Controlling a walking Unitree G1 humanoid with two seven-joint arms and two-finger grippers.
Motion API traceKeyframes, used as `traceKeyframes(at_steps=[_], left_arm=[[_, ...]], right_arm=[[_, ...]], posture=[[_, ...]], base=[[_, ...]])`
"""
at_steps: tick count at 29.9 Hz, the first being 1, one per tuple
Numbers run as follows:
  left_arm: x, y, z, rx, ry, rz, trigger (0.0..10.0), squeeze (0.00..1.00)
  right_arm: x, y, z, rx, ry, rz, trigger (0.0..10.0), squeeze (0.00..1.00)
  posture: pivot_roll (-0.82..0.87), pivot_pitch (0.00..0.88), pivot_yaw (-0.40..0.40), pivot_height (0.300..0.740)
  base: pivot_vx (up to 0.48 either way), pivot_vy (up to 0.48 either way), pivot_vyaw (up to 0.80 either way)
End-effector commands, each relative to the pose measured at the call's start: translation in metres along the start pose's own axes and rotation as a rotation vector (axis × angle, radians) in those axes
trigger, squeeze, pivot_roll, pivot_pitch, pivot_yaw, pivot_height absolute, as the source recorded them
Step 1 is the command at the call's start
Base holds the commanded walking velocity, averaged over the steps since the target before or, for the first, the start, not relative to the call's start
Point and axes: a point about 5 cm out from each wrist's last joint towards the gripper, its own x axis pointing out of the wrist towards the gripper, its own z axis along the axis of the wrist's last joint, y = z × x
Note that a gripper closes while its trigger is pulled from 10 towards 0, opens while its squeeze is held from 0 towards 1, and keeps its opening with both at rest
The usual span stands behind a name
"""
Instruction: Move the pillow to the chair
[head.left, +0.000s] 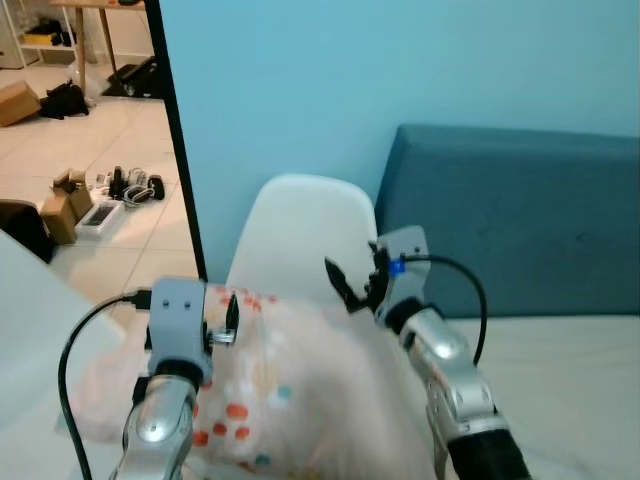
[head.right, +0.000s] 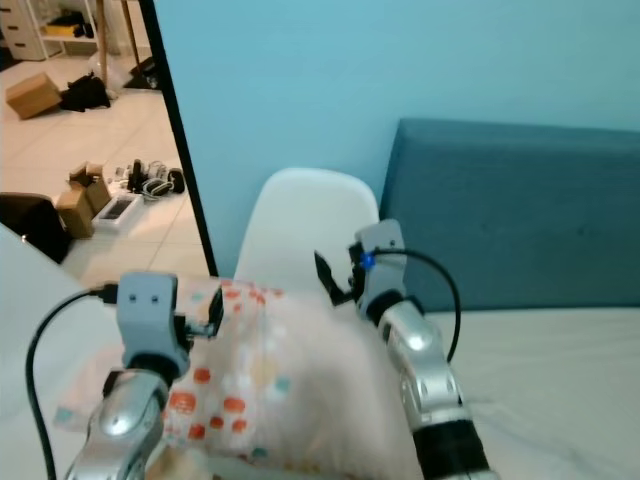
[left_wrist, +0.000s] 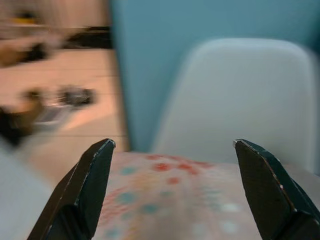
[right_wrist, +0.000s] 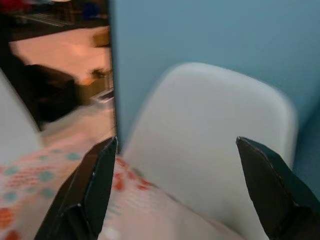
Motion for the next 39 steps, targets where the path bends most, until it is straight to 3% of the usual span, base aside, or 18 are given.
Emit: traceKeyframes(at_steps=[1, 27, 39], left_arm=[[0.0017, -0.0015, -0.0052, -0.021, 0.025, -0.005, 10.0, 0.0], [0.0021, 0.0005, -0.0124, -0.09, 0.046, -0.001, 10.0, 0.0], [0.0023, 0.0011, -0.0107, -0.111, 0.036, 0.004, 10.0, 0.0]], right_arm=[[-0.0002, 0.0037, -0.0033, 0.008, 0.008, 0.014, 10.0, 0.0], [0.0029, 0.0005, -0.003, 0.068, -0.004, 0.043, 10.0, 0.0], [0.0029, 0.0025, -0.0023, 0.053, -0.001, 0.07, 10.0, 0.0]], posture=[[-0.02, 0.0, -0.102, 0.74], [-0.01, 0.0, -0.118, 0.74], [-0.02, 0.0, -0.121, 0.74]], base=[[0.0, 0.0, 0.0], [-0.415, 0.0, 0.0], [-0.368, 0.0, -0.1]])
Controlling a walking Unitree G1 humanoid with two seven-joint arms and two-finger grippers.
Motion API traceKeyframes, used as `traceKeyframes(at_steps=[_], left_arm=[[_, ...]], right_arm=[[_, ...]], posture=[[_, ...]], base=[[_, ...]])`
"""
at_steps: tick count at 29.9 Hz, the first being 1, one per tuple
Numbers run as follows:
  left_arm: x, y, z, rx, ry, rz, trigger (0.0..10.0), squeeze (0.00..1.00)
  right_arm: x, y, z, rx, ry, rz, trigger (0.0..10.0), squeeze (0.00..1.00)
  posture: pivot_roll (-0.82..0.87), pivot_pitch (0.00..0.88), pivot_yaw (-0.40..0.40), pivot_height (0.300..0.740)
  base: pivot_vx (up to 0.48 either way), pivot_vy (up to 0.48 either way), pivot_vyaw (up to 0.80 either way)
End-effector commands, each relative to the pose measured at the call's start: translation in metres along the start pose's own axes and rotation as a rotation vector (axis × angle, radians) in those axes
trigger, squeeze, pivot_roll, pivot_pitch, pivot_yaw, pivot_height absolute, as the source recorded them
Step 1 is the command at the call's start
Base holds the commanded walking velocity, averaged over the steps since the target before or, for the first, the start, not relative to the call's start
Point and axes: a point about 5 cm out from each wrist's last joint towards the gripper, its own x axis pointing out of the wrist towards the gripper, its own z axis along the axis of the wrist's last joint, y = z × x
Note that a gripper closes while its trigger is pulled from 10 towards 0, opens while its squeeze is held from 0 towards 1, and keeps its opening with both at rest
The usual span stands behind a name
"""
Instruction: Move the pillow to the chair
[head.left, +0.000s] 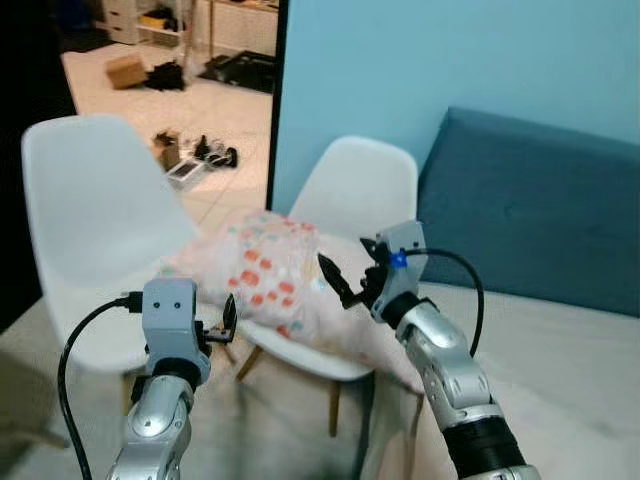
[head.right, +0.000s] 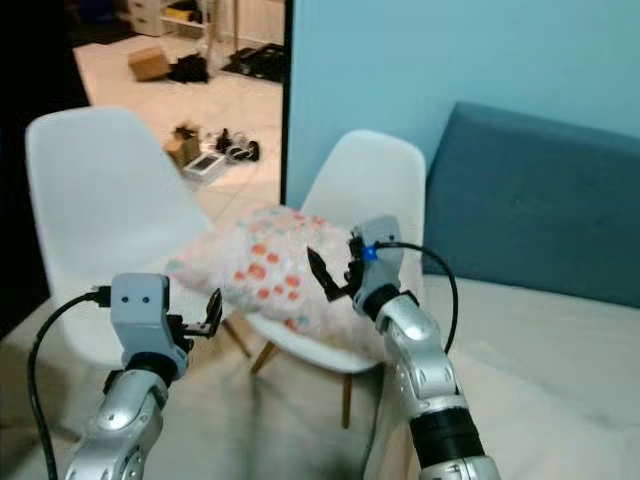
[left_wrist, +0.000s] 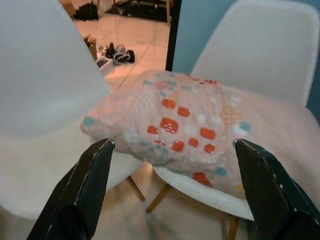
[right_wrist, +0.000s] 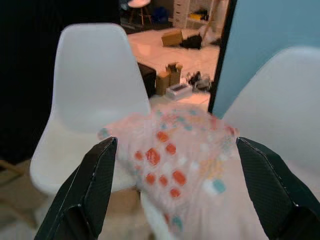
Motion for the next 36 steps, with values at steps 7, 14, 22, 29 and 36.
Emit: traceKeyframes(at_steps=[7, 14, 22, 29, 36], left_arm=[[0.001, -0.002, 0.002, -0.031, -0.013, -0.007, 10.0, 0.0], [0.002, -0.001, 0.003, -0.042, -0.017, -0.003, 10.0, 0.0], [0.001, -0.001, 0.003, -0.052, -0.017, -0.002, 10.0, 0.0], [0.001, 0.0, 0.004, -0.065, -0.018, -0.005, 10.0, 0.0], [0.0, 0.002, 0.004, -0.074, -0.022, -0.004, 10.0, 0.0]], right_arm=[[0.0, -0.005, -0.002, 0.021, 0.024, -0.012, 10.0, 0.0], [0.001, -0.006, -0.002, 0.027, 0.03, -0.009, 10.0, 0.0], [0.0, -0.013, -0.003, 0.103, 0.043, -0.057, 10.0, 0.0], [-0.002, -0.029, -0.003, 0.235, 0.058, -0.155, 10.0, 0.0], [-0.009, -0.031, -0.006, 0.246, 0.082, -0.182, 10.0, 0.0]], posture=[[-0.02, 0.0, -0.127, 0.74], [-0.02, 0.0, -0.129, 0.74], [-0.02, 0.0, -0.129, 0.74], [-0.02, 0.0, -0.129, 0.74], [-0.03, 0.0, -0.126, 0.74]], base=[[0.0, 0.0, -0.77], [0.0, 0.0, -0.77], [0.0, 0.0, -0.77], [0.0, 0.0, -0.77], [0.0, 0.0, -0.77]])
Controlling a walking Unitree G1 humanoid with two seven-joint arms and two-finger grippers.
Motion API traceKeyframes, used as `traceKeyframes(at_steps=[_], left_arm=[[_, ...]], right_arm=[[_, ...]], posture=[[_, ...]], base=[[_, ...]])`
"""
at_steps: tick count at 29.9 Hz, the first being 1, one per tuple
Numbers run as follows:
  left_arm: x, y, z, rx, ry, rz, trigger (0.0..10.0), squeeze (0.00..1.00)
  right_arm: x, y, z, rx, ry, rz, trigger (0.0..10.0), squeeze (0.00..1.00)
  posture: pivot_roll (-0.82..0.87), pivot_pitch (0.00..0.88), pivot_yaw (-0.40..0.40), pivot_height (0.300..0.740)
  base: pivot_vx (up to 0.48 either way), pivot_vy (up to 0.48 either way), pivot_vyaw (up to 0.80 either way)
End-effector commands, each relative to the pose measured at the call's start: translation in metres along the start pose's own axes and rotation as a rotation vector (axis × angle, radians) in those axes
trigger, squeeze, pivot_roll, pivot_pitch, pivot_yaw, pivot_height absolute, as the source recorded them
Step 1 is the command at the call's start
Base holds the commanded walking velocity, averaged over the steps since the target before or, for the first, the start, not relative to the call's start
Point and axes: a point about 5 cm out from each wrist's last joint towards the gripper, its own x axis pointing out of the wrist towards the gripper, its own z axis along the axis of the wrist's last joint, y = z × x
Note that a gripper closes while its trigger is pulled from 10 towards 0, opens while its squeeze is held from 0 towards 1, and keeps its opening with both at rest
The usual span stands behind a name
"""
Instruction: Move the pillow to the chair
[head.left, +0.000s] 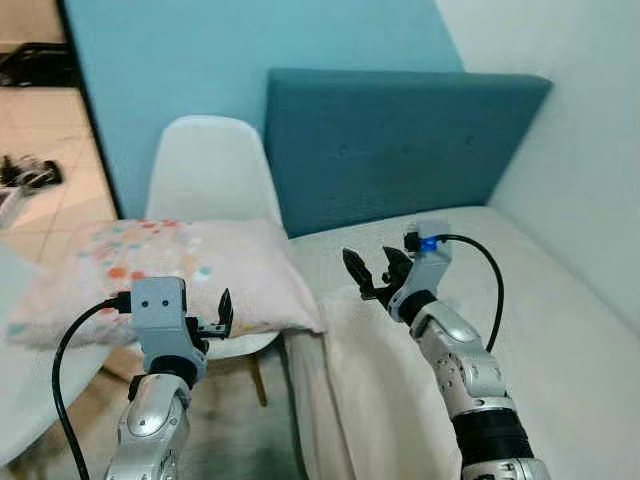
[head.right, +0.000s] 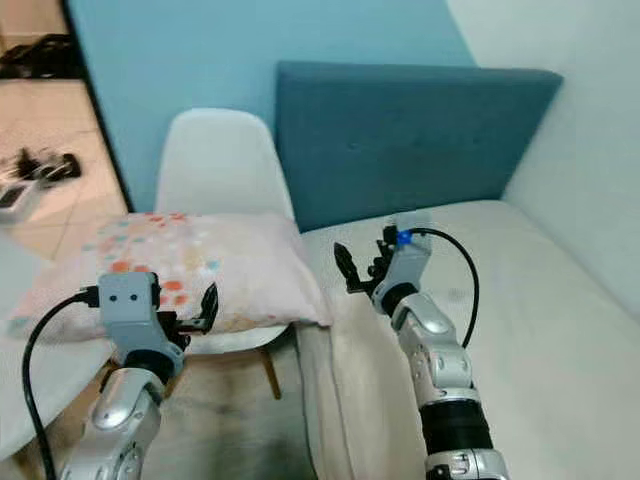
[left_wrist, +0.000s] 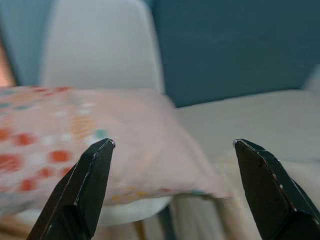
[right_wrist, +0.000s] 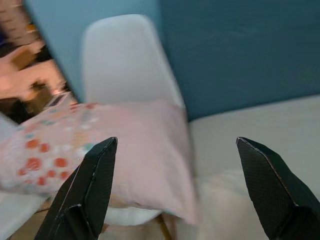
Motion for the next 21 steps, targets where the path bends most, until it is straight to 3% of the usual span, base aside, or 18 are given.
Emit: traceKeyframes(at_steps=[1, 21], left_arm=[[-0.001, -0.002, 0.0, -0.01, 0.001, -0.015, 10.0, 0.0], [-0.001, -0.002, 0.0, -0.026, -0.008, -0.017, 10.0, 0.0]], right_arm=[[-0.007, -0.012, -0.002, 0.017, 0.018, -0.048, 10.0, 0.0], [-0.007, -0.003, -0.009, 0.012, 0.052, -0.017, 10.0, 0.0]], posture=[[-0.03, 0.0, -0.127, 0.74], [-0.03, 0.0, -0.136, 0.74]], base=[[0.0, 0.0, -0.77], [0.0, 0.0, -0.77]])
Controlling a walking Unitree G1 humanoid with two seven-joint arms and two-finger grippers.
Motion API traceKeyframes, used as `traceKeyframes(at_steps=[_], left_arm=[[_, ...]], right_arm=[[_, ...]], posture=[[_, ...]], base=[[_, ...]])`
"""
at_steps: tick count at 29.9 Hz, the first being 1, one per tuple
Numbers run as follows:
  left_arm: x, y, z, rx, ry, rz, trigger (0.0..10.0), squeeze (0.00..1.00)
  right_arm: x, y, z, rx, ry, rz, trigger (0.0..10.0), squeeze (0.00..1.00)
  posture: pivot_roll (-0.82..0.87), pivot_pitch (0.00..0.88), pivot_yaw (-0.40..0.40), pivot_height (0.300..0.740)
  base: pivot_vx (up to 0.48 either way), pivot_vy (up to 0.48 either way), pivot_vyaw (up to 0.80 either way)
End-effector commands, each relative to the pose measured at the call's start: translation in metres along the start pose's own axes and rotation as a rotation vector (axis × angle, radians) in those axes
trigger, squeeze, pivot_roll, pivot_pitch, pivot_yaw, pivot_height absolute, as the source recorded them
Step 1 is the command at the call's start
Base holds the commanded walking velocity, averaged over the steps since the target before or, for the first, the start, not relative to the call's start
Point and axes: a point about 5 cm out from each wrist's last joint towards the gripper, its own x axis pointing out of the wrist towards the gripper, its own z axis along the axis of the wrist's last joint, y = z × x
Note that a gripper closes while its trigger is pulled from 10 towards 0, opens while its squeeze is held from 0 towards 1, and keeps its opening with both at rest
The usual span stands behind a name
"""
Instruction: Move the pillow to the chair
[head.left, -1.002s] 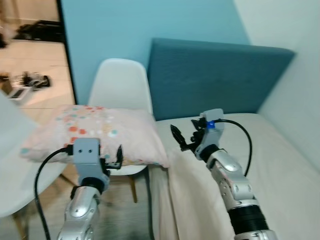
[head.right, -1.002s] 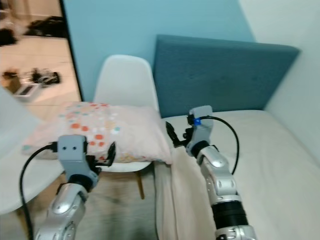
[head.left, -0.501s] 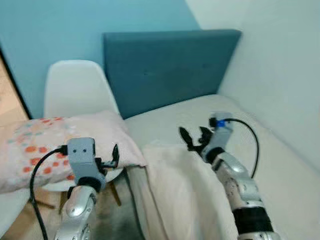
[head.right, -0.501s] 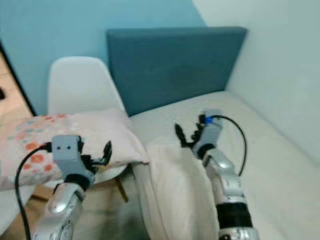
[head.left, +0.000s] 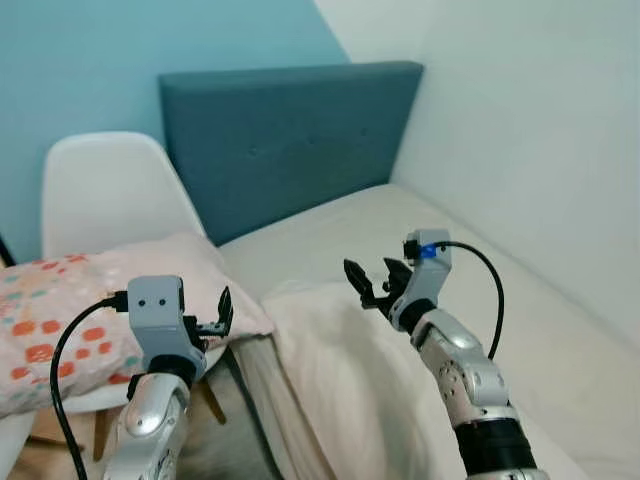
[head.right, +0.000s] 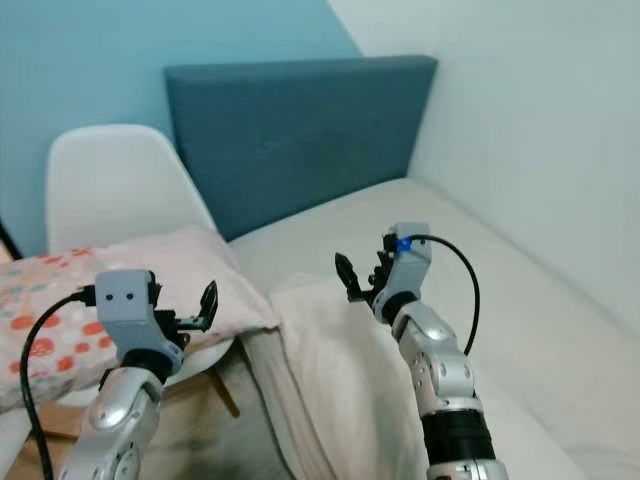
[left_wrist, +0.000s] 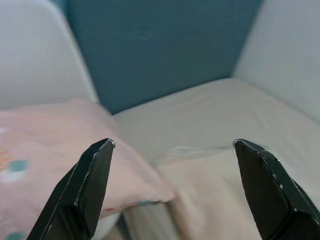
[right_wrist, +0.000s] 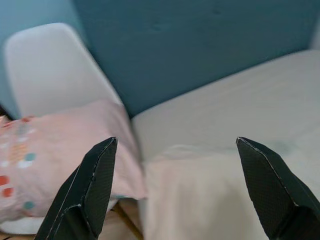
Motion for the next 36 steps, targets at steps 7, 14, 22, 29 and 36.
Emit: traceKeyframes(at_steps=[7, 14, 22, 29, 36], left_arm=[[-0.001, -0.003, -0.003, -0.007, 0.007, -0.013, 10.0, 0.0], [-0.002, -0.004, -0.003, 0.0, 0.009, -0.017, 10.0, 0.0], [-0.002, -0.005, -0.004, 0.011, 0.008, -0.018, 10.0, 0.0], [-0.001, -0.005, -0.004, 0.013, 0.007, -0.02, 10.0, 0.0], [-0.001, -0.005, -0.003, 0.023, 0.008, -0.022, 10.0, 0.0]], right_arm=[[-0.002, 0.0, 0.001, -0.006, -0.012, 0.016, 10.0, 0.0], [-0.003, 0.0, 0.0, -0.011, -0.005, 0.013, 10.0, 0.0], [-0.003, -0.001, 0.0, -0.015, -0.003, 0.016, 10.0, 0.0], [-0.003, -0.005, -0.001, 0.007, 0.008, -0.024, 10.0, 0.0], [-0.003, -0.011, -0.001, 0.061, 0.006, -0.065, 10.0, 0.0]], posture=[[-0.03, 0.0, -0.135, 0.74], [-0.03, 0.0, -0.136, 0.74], [-0.03, 0.0, -0.137, 0.74], [-0.03, 0.0, -0.137, 0.74], [-0.03, 0.0, -0.137, 0.74]], base=[[0.0, 0.108, -0.44], [0.0, 0.476, 0.0], [0.0, 0.298, 0.0], [0.0, 0.0, -0.34], [0.0, 0.0, -0.79]])
